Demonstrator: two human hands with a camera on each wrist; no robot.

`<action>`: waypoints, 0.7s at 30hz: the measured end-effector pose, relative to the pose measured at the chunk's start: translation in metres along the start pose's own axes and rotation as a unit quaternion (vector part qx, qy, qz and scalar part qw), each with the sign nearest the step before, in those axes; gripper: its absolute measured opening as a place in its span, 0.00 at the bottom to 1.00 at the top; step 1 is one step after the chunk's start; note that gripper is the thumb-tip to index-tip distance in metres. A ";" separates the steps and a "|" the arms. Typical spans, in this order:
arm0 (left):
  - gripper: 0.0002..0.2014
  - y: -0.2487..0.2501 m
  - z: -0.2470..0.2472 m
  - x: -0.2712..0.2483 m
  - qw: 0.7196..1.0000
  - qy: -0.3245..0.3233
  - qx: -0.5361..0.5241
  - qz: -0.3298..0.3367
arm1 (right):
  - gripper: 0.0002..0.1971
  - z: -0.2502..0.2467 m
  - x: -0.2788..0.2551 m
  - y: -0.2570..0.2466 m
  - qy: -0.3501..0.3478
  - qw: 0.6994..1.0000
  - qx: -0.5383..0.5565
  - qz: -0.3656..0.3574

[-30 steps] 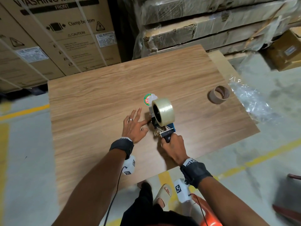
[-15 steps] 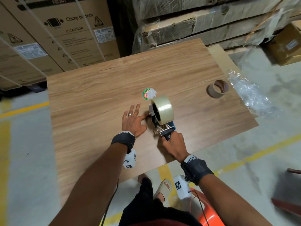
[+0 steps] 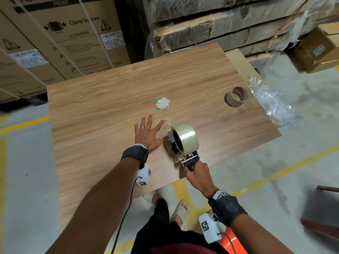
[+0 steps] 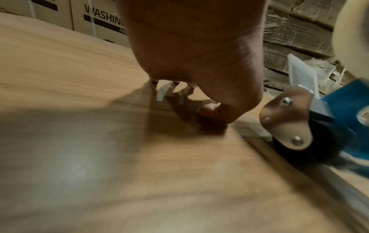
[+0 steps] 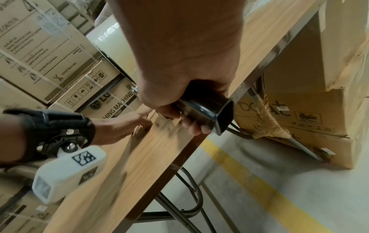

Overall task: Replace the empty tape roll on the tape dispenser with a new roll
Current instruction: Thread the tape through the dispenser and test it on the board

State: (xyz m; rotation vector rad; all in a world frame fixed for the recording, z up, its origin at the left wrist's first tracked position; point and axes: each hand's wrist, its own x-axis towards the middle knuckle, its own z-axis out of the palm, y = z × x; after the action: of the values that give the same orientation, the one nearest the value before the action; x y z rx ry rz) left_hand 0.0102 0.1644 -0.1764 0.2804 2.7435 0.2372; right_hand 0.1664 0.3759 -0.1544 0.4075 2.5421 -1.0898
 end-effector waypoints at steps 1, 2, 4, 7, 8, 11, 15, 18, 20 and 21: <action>0.45 0.002 0.003 -0.005 1.000 0.002 -0.008 0.005 | 0.21 0.000 0.000 -0.001 -0.001 1.000 0.009 0.009; 0.45 0.006 0.007 -0.012 1.000 0.001 -0.013 0.011 | 0.21 0.000 0.001 -0.001 -0.001 1.000 0.016 0.017; 0.42 0.016 0.020 -0.032 1.000 -0.006 -0.018 0.025 | 0.23 0.000 0.002 -0.001 -0.004 0.999 0.025 0.025; 0.38 0.026 0.039 -0.057 0.999 0.003 -0.025 0.025 | 0.25 0.003 0.005 0.001 0.000 0.999 0.014 0.028; 0.37 0.028 0.043 -0.060 0.999 0.007 -0.027 0.018 | 0.25 0.003 0.005 0.001 0.001 1.000 0.007 0.025; 0.32 0.029 0.043 -0.059 0.999 0.005 -0.032 0.003 | 0.25 0.001 0.005 -0.001 0.005 1.000 -0.009 0.018; 0.31 0.030 0.042 -0.057 0.999 -0.007 -0.039 -0.019 | 0.21 0.000 0.004 0.000 -0.003 1.000 -0.012 0.020; 0.32 0.031 0.040 -0.058 0.999 -0.015 -0.042 -0.025 | 0.19 0.003 -0.002 0.008 0.002 1.000 -0.018 0.021; 0.33 0.032 0.038 -0.059 0.999 -0.021 -0.043 -0.026 | 0.19 0.003 -0.008 0.013 0.003 1.000 -0.013 0.027; 0.33 0.032 0.036 -0.059 0.998 -0.025 -0.041 -0.027 | 0.19 0.003 -0.012 0.015 0.001 0.999 -0.009 0.030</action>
State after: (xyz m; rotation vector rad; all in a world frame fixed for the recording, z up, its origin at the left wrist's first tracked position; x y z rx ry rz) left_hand 0.0827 0.1865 -0.1832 0.1872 2.6791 0.3236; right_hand 0.1833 0.3817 -0.1611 0.4789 2.5224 -1.0450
